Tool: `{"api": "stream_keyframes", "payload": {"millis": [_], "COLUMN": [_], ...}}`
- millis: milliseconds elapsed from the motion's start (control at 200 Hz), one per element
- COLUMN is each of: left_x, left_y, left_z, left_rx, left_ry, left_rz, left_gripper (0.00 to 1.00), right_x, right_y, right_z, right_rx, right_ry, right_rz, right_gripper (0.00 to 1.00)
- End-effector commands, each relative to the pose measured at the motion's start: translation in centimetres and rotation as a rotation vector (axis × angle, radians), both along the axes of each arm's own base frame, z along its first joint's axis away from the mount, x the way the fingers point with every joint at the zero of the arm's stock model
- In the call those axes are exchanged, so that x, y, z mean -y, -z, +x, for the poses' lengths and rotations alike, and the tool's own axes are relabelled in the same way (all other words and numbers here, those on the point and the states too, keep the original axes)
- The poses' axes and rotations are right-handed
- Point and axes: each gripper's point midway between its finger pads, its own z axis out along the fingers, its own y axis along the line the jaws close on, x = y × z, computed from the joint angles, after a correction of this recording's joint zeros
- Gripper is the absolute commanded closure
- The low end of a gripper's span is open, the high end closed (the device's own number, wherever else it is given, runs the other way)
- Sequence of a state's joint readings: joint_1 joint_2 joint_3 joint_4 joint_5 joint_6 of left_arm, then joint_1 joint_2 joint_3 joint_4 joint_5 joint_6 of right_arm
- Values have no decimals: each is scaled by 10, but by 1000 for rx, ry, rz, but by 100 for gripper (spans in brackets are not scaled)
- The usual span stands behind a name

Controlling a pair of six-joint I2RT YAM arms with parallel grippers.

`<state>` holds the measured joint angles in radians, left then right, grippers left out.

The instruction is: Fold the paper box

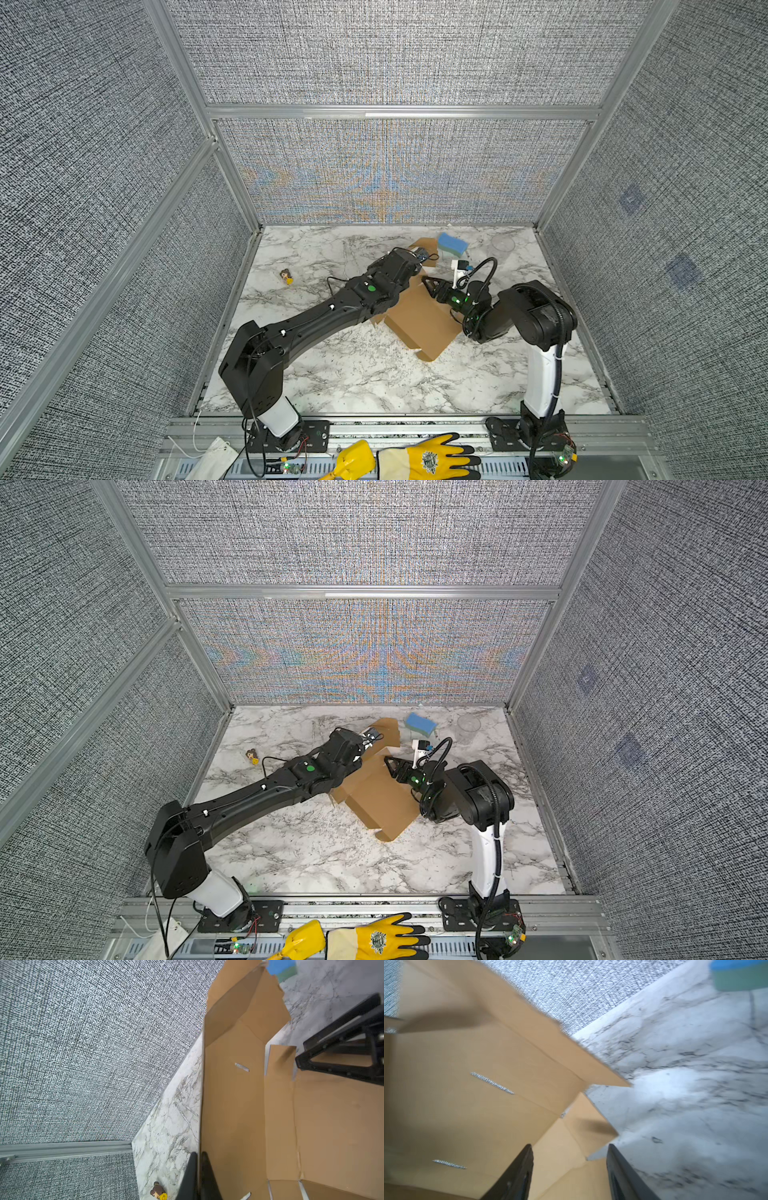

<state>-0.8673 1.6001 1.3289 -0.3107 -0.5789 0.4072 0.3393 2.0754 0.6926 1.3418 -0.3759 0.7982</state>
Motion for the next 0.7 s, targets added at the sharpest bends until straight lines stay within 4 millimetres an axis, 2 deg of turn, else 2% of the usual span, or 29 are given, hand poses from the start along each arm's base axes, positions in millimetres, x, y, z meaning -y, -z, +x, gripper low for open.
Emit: {"api": "stream_keyframes", "payload": {"millis": [0,125,295,560,695], "left_x": [5,9,12,12,10], "left_y": [-13,-15,-14,-27,-31], "left_z": [-6,-12,-18,-28,-31], "left_rx": [-21,-44,-75,-72,-49], "left_ry": [18,45,69,100,115], "left_rz": [-85,-115,-138,-201,-210], "left_gripper": [100,100,100,100,100], "right_x": [0,0,-9,-11,-11], "right_y": [-3,-8,-19,-13,-21], "right_z": [1,3,4,15,16], "right_rx": [-21,-17,27,-22,-25], "right_ry": [2,-22,-99,-107,-114], "right_rz": [25,50,76,81,114], "right_gripper": [42,40,39,35,30]}}
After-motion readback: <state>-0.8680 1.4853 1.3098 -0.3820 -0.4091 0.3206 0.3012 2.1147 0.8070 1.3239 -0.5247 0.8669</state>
